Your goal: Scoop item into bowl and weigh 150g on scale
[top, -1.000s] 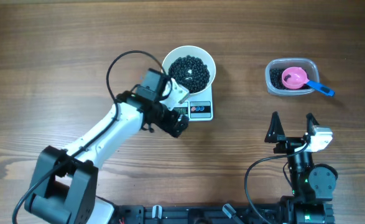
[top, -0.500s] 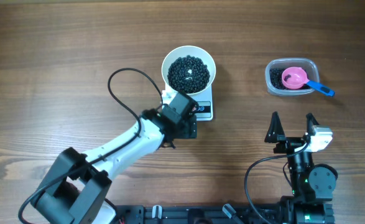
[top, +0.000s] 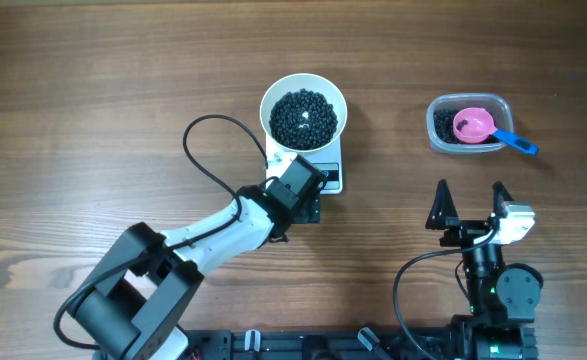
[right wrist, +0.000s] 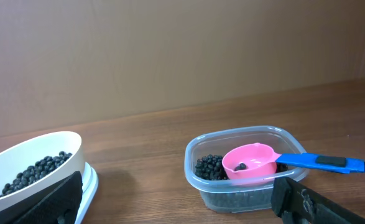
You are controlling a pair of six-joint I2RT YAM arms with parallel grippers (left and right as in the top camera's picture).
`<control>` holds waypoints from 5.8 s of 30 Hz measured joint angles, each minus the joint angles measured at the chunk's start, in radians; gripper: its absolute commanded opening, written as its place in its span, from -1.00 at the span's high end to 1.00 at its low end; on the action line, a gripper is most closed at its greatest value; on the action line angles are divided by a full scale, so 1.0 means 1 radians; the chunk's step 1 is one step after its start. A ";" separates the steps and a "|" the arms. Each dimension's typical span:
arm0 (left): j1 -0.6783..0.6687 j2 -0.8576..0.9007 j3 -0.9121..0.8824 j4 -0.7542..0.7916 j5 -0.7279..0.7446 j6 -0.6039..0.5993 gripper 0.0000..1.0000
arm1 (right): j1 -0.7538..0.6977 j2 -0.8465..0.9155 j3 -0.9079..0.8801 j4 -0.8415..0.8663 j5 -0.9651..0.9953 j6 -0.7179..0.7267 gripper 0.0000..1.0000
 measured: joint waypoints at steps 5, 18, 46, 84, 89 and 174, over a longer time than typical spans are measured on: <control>0.000 0.010 0.010 0.001 0.000 0.000 -1.00 | 0.000 0.000 0.000 0.000 0.000 0.000 -0.99; 0.063 -0.361 0.035 -0.173 0.082 0.025 -0.99 | 0.000 0.000 0.000 0.000 0.000 0.000 -0.99; 0.831 -1.082 1.329 -1.314 0.041 0.220 -1.00 | 0.002 0.000 0.000 -0.001 0.000 0.000 -0.99; 0.809 -1.630 0.241 -0.707 0.266 0.084 -1.00 | 0.002 -0.001 0.000 -0.001 0.000 0.000 -0.99; 0.809 -1.621 -0.259 -0.024 0.422 0.084 -1.00 | 0.002 -0.001 0.000 -0.003 0.000 0.000 -1.00; 0.809 -1.689 -0.820 0.260 0.128 0.388 -1.00 | 0.002 -0.001 0.000 -0.002 0.000 0.000 -0.99</control>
